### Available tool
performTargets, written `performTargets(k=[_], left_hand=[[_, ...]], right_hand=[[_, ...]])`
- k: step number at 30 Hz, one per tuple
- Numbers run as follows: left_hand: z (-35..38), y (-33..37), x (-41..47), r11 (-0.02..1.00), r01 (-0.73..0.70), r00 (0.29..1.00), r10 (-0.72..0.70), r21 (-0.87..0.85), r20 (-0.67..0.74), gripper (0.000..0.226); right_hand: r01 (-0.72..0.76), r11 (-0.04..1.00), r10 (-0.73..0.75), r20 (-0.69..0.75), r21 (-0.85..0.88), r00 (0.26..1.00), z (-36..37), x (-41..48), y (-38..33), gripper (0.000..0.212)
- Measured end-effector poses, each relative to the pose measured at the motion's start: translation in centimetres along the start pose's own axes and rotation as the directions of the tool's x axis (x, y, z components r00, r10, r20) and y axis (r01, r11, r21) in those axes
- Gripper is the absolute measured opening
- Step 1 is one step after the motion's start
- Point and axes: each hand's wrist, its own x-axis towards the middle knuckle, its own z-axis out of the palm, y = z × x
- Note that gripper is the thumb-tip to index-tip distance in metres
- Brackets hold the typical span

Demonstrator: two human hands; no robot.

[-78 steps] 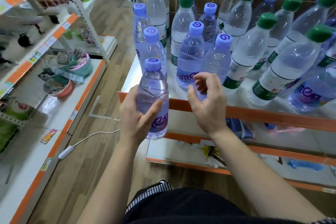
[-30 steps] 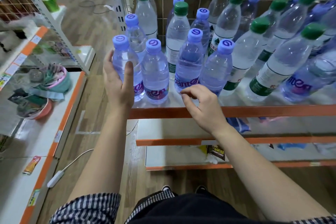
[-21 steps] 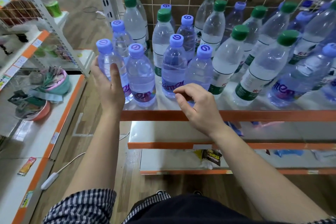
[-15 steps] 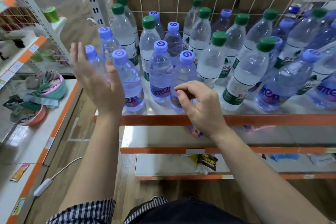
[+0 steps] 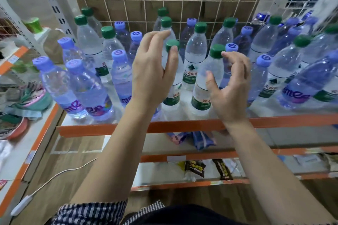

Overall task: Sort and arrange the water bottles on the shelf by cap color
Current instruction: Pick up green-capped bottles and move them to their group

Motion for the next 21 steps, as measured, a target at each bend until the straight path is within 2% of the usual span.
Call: performTargets(k=[4, 7, 9, 13, 19, 21], left_hand=[[2.3, 0.9, -0.2, 0.995, 0.103, 0.992, -0.101, -0.020, 0.073, 0.045], [3.4, 0.5, -0.7, 0.983, 0.180, 0.978, -0.175, -0.043, 0.111, 0.053], [3.9, 0.2, -1.1, 0.963, 0.256, 0.961, -0.244, -0.083, 0.134, 0.061], [4.7, -0.1, -1.4, 0.922, 0.374, 0.916, -0.350, -0.102, 0.197, 0.076], [5.6, 0.4, -2.5, 0.979, 0.192, 0.960, -0.174, -0.063, 0.217, 0.053], [5.6, 0.6, -2.9, 0.982, 0.176, 0.968, -0.159, -0.073, 0.197, 0.050]], right_hand=[[-0.219, 0.971, 0.199, 0.193, 0.092, 0.961, 0.4, -0.4, 1.5, 0.060], [-0.327, 0.941, 0.275, 0.358, 0.093, 0.892, 0.8, -0.9, 2.8, 0.067], [-0.370, 0.926, 0.310, 0.407, 0.077, 0.859, 1.0, -1.3, 3.5, 0.072], [-0.374, 0.924, 0.314, 0.398, 0.079, 0.862, 1.2, -1.8, 4.3, 0.072], [-0.356, 0.904, 0.282, 0.297, 0.236, 0.912, 0.3, -2.6, 4.0, 0.055], [-0.343, 0.908, 0.276, 0.271, 0.242, 0.922, 0.0, -2.7, 4.0, 0.055]])
